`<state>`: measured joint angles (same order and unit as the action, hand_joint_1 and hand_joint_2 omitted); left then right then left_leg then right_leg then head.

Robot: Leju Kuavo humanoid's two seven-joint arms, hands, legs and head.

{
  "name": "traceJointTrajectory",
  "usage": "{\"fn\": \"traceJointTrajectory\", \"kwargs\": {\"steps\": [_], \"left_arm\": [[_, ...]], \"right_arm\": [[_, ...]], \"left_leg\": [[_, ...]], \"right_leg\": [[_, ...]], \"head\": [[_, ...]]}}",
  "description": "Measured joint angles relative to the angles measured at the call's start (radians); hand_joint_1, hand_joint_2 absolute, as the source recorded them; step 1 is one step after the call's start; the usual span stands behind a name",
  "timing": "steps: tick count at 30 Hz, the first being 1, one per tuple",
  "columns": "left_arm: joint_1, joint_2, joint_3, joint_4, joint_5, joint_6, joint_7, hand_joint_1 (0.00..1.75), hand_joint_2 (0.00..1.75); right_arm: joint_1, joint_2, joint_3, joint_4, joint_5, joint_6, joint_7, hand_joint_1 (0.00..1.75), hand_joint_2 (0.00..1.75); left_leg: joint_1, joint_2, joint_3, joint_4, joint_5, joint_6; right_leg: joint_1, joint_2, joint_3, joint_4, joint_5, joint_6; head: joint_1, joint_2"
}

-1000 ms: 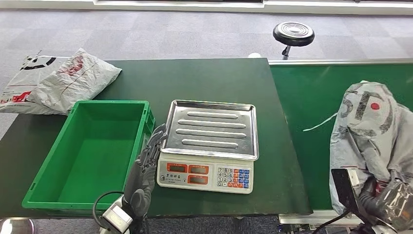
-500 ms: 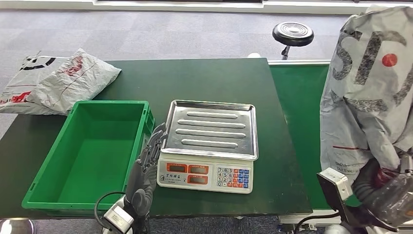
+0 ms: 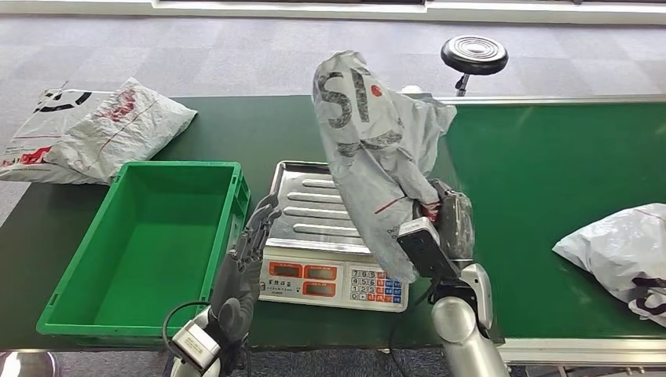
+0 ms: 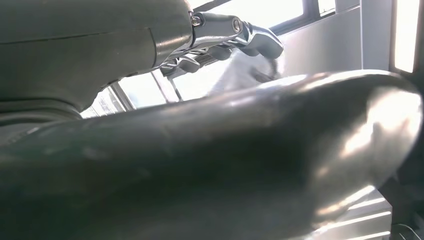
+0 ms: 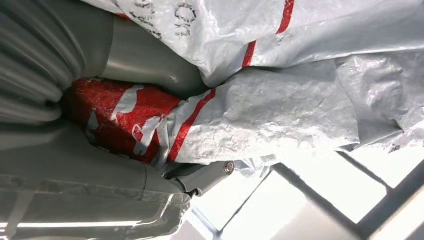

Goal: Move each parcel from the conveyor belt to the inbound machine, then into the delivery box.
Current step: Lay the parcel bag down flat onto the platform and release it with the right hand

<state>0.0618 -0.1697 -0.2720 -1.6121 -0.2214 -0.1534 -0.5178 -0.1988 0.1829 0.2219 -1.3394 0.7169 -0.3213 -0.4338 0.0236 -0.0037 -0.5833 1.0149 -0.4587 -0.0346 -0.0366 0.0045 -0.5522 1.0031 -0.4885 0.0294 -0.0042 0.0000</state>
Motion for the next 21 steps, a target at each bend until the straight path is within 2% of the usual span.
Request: {"fn": "traceJointTrajectory", "kwargs": {"steps": [6,14,18,21], "left_arm": [[0.000,0.000,0.000,0.000,0.000,0.000,0.000,0.00,0.00],[0.006,0.001,-0.001,0.000,0.000,0.000,0.003,0.00,0.00],[0.009,0.004,-0.001,0.000,-0.003,0.006,0.003,0.00,0.00],[0.010,0.007,-0.001,0.000,-0.003,0.008,0.003,0.00,0.00]], "right_arm": [[-0.042,0.000,0.045,0.111,-0.017,0.008,-0.003,1.75,1.75],[-0.105,0.000,0.068,0.267,-0.161,0.139,-0.050,1.75,1.75],[-0.137,0.000,0.073,0.350,-0.137,0.152,0.051,1.75,1.75],[-0.148,0.000,0.079,0.386,-0.126,0.159,0.085,1.75,1.75]], "left_leg": [[0.000,-0.001,-0.002,0.000,0.000,0.000],[0.000,-0.001,-0.003,0.000,0.000,0.000],[0.000,-0.001,-0.002,0.000,0.000,0.000],[0.000,-0.001,-0.002,0.000,0.000,0.000]], "right_leg": [[0.000,0.000,-0.002,0.000,0.000,0.000],[0.000,0.000,-0.002,0.000,0.000,0.000],[0.000,0.000,-0.002,0.000,0.000,0.000],[0.000,-0.001,-0.002,0.000,0.000,0.000]], "head": [[0.000,0.000],[0.000,0.000],[0.000,0.000],[0.000,0.000]]}}
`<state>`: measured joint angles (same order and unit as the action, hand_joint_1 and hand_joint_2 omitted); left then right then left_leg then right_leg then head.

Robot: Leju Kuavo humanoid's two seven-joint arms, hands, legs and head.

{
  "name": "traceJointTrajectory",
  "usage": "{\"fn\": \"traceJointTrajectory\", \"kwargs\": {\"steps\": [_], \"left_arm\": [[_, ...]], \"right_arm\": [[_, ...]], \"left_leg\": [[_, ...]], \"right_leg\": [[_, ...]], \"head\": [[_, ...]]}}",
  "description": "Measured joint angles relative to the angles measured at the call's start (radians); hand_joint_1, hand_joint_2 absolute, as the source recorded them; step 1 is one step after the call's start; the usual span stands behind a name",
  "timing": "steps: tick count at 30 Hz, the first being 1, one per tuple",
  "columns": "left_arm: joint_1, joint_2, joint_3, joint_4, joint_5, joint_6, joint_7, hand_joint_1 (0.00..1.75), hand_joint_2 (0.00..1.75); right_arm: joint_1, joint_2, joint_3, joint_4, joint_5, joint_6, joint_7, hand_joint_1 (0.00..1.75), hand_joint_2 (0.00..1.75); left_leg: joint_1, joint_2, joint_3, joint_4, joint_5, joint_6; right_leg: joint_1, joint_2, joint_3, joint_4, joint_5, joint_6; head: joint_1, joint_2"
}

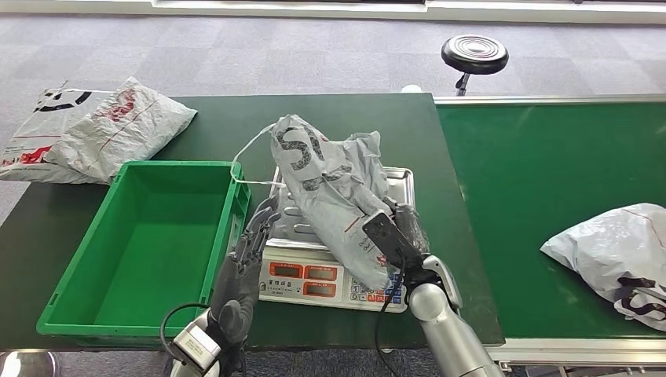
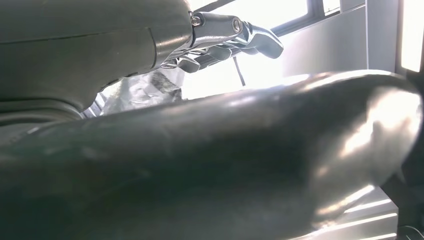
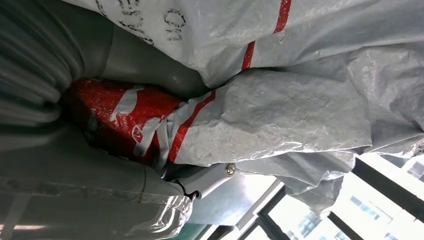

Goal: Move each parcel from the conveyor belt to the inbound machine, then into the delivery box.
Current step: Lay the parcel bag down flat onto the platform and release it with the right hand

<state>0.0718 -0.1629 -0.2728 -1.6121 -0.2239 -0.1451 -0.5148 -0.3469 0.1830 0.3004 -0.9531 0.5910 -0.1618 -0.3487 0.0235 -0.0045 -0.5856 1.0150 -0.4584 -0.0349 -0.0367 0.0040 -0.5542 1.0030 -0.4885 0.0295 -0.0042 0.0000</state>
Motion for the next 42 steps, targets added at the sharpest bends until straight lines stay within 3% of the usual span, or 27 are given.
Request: {"fn": "traceJointTrajectory", "kwargs": {"steps": [42], "left_arm": [[0.001,0.005,0.000,0.000,0.000,0.001,0.000,0.00,0.00]], "right_arm": [[-0.027,0.000,0.010,0.065,0.002,0.001,0.007,1.75,1.75]], "left_leg": [[0.000,0.000,0.002,0.000,0.001,0.000]], "right_leg": [[0.000,0.000,0.001,0.000,0.000,0.000]], "head": [[0.000,0.000]]}}
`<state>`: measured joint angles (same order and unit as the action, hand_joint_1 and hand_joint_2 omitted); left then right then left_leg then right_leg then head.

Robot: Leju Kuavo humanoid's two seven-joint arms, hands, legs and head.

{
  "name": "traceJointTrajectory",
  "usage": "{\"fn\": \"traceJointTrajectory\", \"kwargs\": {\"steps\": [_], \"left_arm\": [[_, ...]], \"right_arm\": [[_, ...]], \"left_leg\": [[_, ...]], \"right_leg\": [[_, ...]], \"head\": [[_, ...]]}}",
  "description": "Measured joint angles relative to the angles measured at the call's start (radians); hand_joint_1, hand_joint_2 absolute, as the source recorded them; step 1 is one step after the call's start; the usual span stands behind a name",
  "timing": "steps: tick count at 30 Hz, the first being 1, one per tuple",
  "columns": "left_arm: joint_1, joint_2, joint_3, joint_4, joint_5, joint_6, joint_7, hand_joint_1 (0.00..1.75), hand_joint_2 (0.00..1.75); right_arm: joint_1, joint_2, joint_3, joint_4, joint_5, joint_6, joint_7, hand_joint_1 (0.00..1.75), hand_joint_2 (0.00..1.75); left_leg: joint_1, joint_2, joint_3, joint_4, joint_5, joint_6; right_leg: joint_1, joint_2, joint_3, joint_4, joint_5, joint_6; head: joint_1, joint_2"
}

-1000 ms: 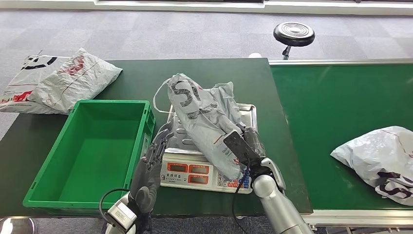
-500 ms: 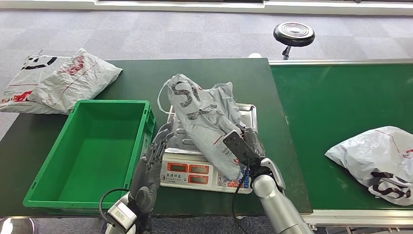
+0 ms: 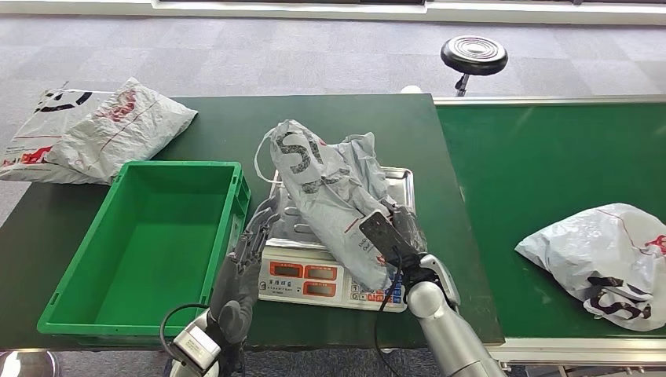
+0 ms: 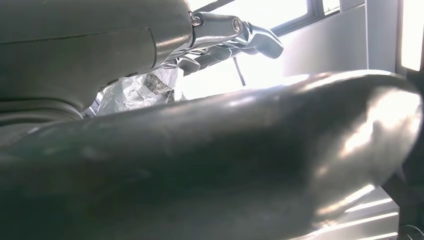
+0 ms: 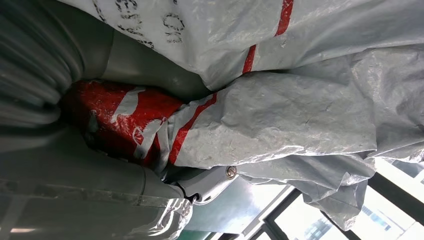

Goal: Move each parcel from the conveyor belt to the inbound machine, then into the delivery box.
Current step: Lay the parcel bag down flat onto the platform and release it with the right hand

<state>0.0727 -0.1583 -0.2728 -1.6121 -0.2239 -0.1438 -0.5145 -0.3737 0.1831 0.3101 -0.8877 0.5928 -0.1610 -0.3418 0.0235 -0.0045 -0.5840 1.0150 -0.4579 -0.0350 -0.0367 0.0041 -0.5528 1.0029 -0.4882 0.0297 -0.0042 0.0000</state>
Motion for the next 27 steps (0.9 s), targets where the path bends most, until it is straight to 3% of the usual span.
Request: {"fn": "traceJointTrajectory", "kwargs": {"steps": [9,13,15,18,21,24,27], "left_arm": [[0.000,0.000,0.000,0.000,0.000,0.000,0.000,0.00,0.00],[-0.005,0.002,-0.001,0.002,-0.011,0.005,0.011,0.00,1.75],[-0.103,0.045,-0.028,0.069,-0.112,0.055,0.097,0.00,1.75],[-0.397,0.163,-0.075,0.345,-0.464,0.185,0.259,0.00,1.75],[-0.557,0.231,-0.076,0.549,-0.620,0.244,0.243,0.00,1.75],[-0.626,0.253,-0.087,0.641,-0.625,0.249,0.250,0.00,1.75],[-0.658,0.266,-0.098,0.687,-0.627,0.249,0.259,0.00,0.44]], "right_arm": [[0.000,0.000,0.000,0.000,0.000,0.000,0.000,1.75,1.75],[0.004,-0.001,0.000,-0.001,-0.002,-0.009,-0.004,0.00,1.75],[0.079,-0.010,-0.019,-0.077,-0.023,-0.091,-0.050,0.00,1.75],[0.322,-0.016,-0.108,-0.384,-0.056,-0.273,-0.178,0.00,1.75],[0.466,-0.009,-0.193,-0.604,-0.047,-0.293,-0.218,0.00,1.75],[0.531,-0.002,-0.235,-0.714,-0.032,-0.291,-0.222,0.00,1.75],[0.561,0.002,-0.258,-0.773,-0.028,-0.294,-0.224,0.00,1.75]], "left_leg": [[0.000,0.000,0.000,0.000,0.000,0.000],[0.000,0.000,0.002,0.001,0.000,0.000],[0.000,-0.009,0.002,0.001,0.001,0.002],[0.000,-0.029,-0.004,0.000,0.006,0.000],[0.000,-0.008,-0.006,-0.001,0.007,-0.003],[0.000,0.004,-0.006,0.000,0.006,-0.003],[0.000,0.005,-0.007,0.000,0.005,-0.002]], "right_leg": [[0.000,0.000,0.000,0.000,0.000,0.000],[0.000,0.000,-0.005,-0.001,0.000,0.000],[0.000,-0.010,-0.005,-0.003,-0.002,0.001],[0.000,-0.030,0.002,0.000,-0.003,-0.002],[0.000,-0.009,-0.005,0.003,0.004,-0.005],[0.000,0.003,-0.011,0.003,0.006,-0.004],[0.000,0.003,-0.012,0.002,0.006,-0.004]], "head": [[0.000,0.000],[0.000,0.000],[-0.001,0.000],[-0.001,0.000],[-0.002,0.000],[-0.002,0.000],[-0.002,0.000]]}}
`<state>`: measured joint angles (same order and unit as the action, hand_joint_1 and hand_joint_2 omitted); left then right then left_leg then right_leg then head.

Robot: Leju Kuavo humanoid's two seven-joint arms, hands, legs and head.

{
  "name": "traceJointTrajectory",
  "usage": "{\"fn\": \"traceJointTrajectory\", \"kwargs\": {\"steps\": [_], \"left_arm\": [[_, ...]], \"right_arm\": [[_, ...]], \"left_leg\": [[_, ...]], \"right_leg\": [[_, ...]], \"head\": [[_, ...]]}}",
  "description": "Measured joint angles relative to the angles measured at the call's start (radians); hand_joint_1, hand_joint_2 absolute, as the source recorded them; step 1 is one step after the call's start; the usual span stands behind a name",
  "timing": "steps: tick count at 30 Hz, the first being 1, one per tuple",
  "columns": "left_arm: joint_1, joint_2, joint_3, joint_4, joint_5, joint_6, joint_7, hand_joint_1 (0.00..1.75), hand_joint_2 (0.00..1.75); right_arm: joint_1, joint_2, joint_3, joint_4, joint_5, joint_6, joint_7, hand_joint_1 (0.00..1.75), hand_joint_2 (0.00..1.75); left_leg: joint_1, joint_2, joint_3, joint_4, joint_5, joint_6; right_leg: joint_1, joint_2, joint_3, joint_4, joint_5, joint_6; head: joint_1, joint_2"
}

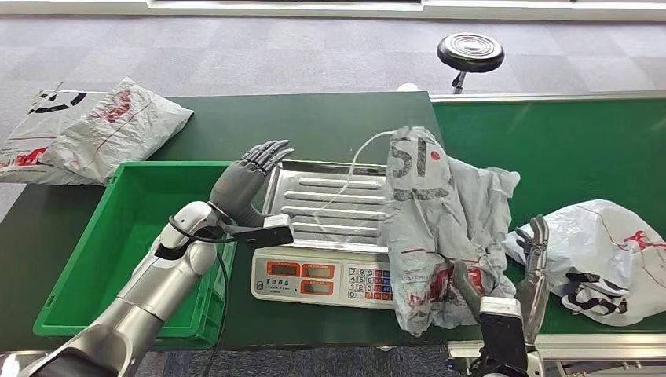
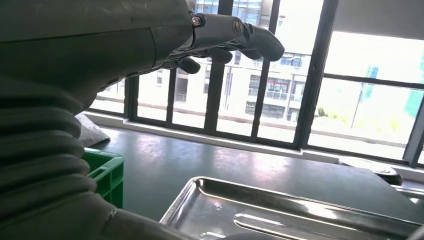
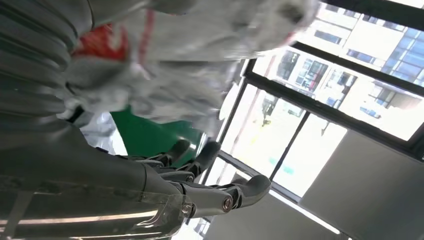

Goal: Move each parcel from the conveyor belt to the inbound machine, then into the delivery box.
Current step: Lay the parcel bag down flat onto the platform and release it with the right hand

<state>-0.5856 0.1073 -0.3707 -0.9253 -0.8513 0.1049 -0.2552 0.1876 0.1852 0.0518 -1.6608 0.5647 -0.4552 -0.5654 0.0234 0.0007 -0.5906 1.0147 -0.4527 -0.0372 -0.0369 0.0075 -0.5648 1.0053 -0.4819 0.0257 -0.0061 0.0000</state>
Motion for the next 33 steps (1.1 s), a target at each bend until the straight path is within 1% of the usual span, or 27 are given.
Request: {"fn": "traceJointTrajectory", "kwargs": {"steps": [1,3,5,7,10,13,15,17,19,22,24,25,28,29,30,33], "left_arm": [[-0.007,0.003,-0.002,0.011,0.002,0.001,0.001,0.00,0.00],[-0.012,0.008,-0.003,0.024,0.033,0.010,-0.008,0.00,0.00],[0.008,0.007,0.009,0.007,0.137,0.030,-0.050,0.00,0.87],[0.059,-0.006,0.045,-0.048,0.293,0.046,-0.114,0.00,1.75],[0.174,-0.049,0.114,-0.163,0.481,0.056,-0.198,0.00,1.75],[0.302,-0.108,0.166,-0.279,0.572,0.065,-0.249,0.00,1.75],[0.371,-0.140,0.189,-0.347,0.582,0.066,-0.262,0.00,1.75],[0.422,-0.166,0.204,-0.409,0.560,0.064,-0.254,0.00,1.75],[0.455,-0.185,0.215,-0.463,0.524,0.058,-0.235,0.00,1.75],[0.485,-0.205,0.226,-0.525,0.483,0.047,-0.204,0.00,1.75],[0.501,-0.217,0.231,-0.556,0.471,0.037,-0.191,0.00,1.75],[0.511,-0.223,0.234,-0.572,0.466,0.032,-0.189,0.00,1.75],[0.545,-0.237,0.242,-0.618,0.456,0.017,-0.190,0.00,1.75],[0.555,-0.241,0.243,-0.631,0.453,0.014,-0.191,0.00,1.75],[0.563,-0.243,0.243,-0.643,0.452,0.012,-0.191,0.00,1.75],[0.578,-0.247,0.244,-0.667,0.449,0.011,-0.190,0.00,1.75]], "right_arm": [[0.007,0.001,-0.006,-0.015,0.000,-0.004,-0.003,0.00,1.75],[0.019,0.005,-0.017,-0.041,-0.009,-0.030,-0.022,0.00,1.75],[0.033,0.015,-0.028,-0.072,-0.036,-0.075,-0.049,0.00,1.75],[0.049,0.024,-0.037,-0.107,-0.062,-0.110,-0.056,0.00,1.75],[0.076,0.028,-0.050,-0.151,-0.078,-0.117,-0.041,0.00,1.75],[0.098,0.032,-0.066,-0.191,-0.072,-0.100,-0.037,0.00,1.75],[0.110,0.035,-0.074,-0.213,-0.061,-0.090,-0.036,0.00,1.75],[0.118,0.037,-0.080,-0.229,-0.054,-0.083,-0.035,0.00,1.75],[0.121,0.037,-0.085,-0.239,-0.048,-0.078,-0.029,0.00,1.75],[0.122,0.038,-0.089,-0.245,-0.035,-0.059,-0.011,0.00,1.75],[0.121,0.038,-0.093,-0.245,0.005,-0.026,0.041,0.00,1.75],[0.121,0.037,-0.097,-0.244,0.047,0.002,0.097,0.00,1.75],[0.120,0.037,-0.124,-0.229,0.218,0.091,0.304,0.00,1.75],[0.120,0.037,-0.136,-0.220,0.257,0.106,0.343,0.00,1.75],[0.120,0.037,-0.146,-0.213,0.281,0.112,0.362,0.00,1.75],[0.119,0.036,-0.165,-0.199,0.298,0.117,0.371,0.00,1.75]], "left_leg": [[0.000,0.000,0.000,0.000,0.000,0.000],[0.000,0.000,0.000,0.000,0.000,0.000],[0.000,-0.001,0.000,0.000,0.000,0.000],[0.000,0.000,0.000,0.000,0.000,0.000],[0.000,0.001,0.000,0.000,-0.002,0.000],[-0.001,0.001,-0.001,0.000,-0.004,0.001],[-0.001,0.001,-0.001,0.000,-0.004,0.001],[-0.001,0.001,-0.001,0.000,-0.004,0.002],[0.000,0.000,-0.001,0.000,-0.004,0.002],[0.000,0.000,-0.001,0.000,-0.004,0.001],[0.000,0.000,-0.001,0.000,-0.004,0.001],[0.000,0.000,0.000,0.000,-0.004,0.001],[0.000,-0.001,-0.001,0.000,-0.004,0.002],[0.000,-0.001,-0.001,0.000,-0.004,0.002],[0.000,-0.002,-0.001,0.000,-0.004,0.002],[0.000,-0.003,-0.001,0.000,-0.004,0.002]], "right_leg": [[0.000,0.000,0.000,0.000,0.000,0.000],[0.000,0.000,0.000,0.000,0.000,0.000],[0.000,0.000,0.000,0.000,0.000,0.000],[0.000,0.001,0.000,0.000,0.000,0.000],[0.000,0.001,0.000,0.000,-0.001,0.000],[-0.001,0.001,0.000,-0.001,-0.003,0.001],[0.000,0.001,0.000,-0.001,-0.003,0.001],[0.000,0.001,0.000,-0.001,-0.003,0.001],[0.000,0.000,0.000,-0.001,-0.003,0.001],[0.000,0.000,0.001,-0.001,-0.003,0.001],[0.000,0.000,0.001,-0.001,-0.003,0.001],[0.000,-0.001,0.001,-0.001,-0.003,0.001],[0.000,-0.001,0.001,-0.001,-0.003,0.001],[0.000,-0.002,0.002,-0.001,-0.003,0.001],[0.000,-0.003,0.002,-0.001,-0.003,0.002],[0.000,-0.003,0.002,-0.001,-0.003,0.001]], "head": [[0.000,0.000],[0.000,0.000],[0.000,0.000],[0.000,0.000],[0.000,0.000],[0.000,0.000],[0.000,0.000],[0.000,0.000],[0.000,0.000],[0.000,0.000],[0.000,0.000],[0.000,0.000],[0.000,0.000],[0.000,0.000],[0.000,0.000],[0.000,0.000]]}}
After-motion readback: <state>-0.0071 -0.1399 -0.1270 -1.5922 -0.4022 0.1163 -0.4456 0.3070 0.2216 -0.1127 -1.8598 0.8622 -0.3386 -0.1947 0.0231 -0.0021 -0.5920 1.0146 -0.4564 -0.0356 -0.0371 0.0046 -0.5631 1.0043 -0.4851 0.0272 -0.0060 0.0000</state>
